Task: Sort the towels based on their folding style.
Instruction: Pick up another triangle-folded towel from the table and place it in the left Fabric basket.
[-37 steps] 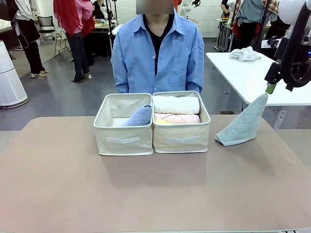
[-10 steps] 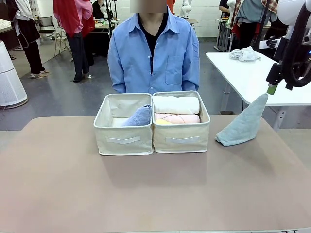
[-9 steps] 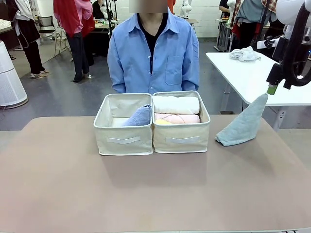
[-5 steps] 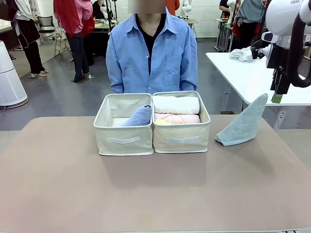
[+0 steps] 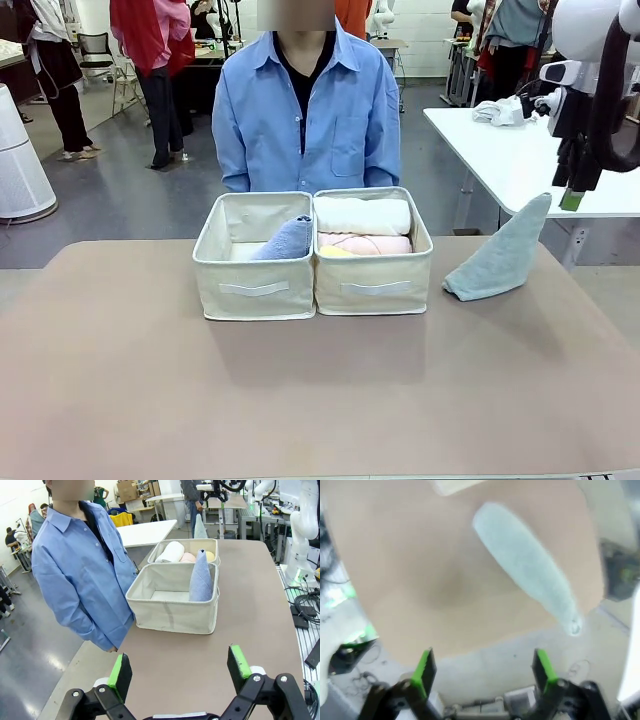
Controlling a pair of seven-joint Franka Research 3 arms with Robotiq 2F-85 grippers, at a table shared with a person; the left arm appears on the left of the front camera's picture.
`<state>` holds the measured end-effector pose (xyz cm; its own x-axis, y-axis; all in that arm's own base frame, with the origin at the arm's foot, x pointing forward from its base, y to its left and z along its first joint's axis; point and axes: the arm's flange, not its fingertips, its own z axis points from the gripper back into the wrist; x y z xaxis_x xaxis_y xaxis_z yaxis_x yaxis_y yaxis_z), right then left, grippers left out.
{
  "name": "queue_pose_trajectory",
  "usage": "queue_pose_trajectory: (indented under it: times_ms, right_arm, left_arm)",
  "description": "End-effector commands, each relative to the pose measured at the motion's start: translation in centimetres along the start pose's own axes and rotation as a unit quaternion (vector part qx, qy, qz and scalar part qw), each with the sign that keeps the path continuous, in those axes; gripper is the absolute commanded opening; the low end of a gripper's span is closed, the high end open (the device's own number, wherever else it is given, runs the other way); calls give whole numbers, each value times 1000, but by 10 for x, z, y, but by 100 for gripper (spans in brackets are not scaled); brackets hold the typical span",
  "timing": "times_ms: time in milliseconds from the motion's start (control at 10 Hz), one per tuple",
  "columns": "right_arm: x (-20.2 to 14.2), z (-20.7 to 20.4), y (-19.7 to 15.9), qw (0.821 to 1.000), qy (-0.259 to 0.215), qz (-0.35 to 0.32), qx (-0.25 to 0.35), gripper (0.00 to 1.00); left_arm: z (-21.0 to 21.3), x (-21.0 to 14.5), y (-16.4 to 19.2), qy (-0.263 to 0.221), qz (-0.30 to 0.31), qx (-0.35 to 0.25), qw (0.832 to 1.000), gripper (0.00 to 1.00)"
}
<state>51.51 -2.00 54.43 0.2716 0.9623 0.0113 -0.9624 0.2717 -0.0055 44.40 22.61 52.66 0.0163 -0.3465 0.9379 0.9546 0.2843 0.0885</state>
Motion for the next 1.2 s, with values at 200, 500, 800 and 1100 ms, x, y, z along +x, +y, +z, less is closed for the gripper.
queue_pose_trajectory:
  times_ms: [200, 500, 800, 1100]
  right_arm:
    - [-29, -1, -73, 974, -39, 216, 54, 100]
    - [-32, -21, -94, 985, -58, 155, 58, 100]
    - [-23, -41, -101, 988, -94, 93, 74, 100]
    - [-14, -66, -109, 991, -79, 74, 83, 100]
  left_arm:
    - [2, 0, -2, 3, -4, -1, 1000, 100]
    - [2, 0, -2, 3, -4, -1, 1000, 100]
    - [2, 0, -2, 3, -4, -1, 1000, 100]
    - [2, 0, -2, 3, -4, -1, 1000, 100]
